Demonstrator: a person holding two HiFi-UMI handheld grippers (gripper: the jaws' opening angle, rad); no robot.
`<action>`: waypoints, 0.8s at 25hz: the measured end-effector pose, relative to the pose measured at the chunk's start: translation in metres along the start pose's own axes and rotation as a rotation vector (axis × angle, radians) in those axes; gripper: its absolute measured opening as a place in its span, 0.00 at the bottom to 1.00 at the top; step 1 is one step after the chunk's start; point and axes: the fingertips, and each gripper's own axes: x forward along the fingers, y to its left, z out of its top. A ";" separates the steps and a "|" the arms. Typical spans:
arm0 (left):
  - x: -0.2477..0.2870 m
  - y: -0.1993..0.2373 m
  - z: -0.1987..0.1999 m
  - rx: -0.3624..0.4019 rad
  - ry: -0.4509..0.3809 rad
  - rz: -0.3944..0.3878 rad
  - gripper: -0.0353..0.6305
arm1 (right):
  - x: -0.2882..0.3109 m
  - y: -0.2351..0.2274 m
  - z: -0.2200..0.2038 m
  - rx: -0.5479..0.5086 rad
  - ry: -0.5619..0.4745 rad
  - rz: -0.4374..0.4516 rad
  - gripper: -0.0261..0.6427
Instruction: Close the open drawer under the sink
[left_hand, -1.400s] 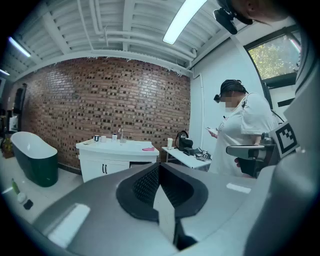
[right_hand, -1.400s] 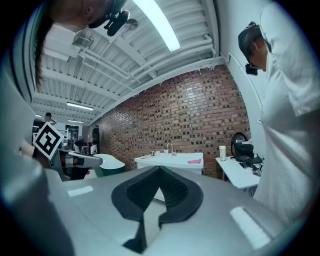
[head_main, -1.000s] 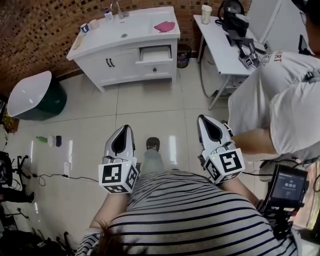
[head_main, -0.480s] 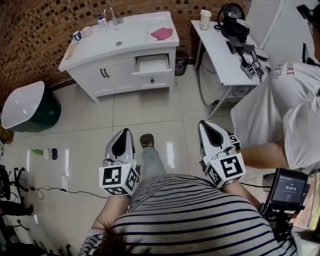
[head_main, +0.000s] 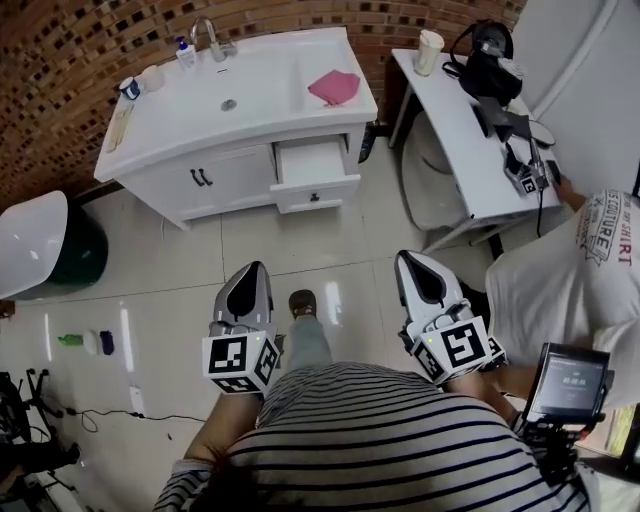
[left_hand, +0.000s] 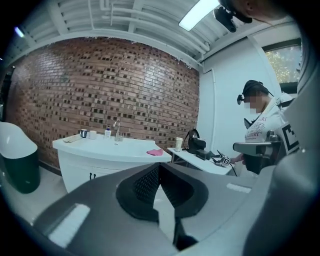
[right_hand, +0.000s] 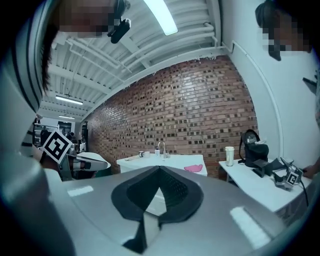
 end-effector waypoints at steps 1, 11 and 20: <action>0.014 0.012 0.004 -0.007 0.007 -0.007 0.08 | 0.018 -0.001 0.003 -0.004 0.007 -0.008 0.04; 0.118 0.104 0.022 -0.048 0.089 -0.071 0.08 | 0.148 -0.009 0.023 -0.028 0.070 -0.062 0.04; 0.154 0.108 0.012 -0.060 0.145 -0.114 0.08 | 0.184 -0.021 0.021 -0.038 0.115 -0.071 0.04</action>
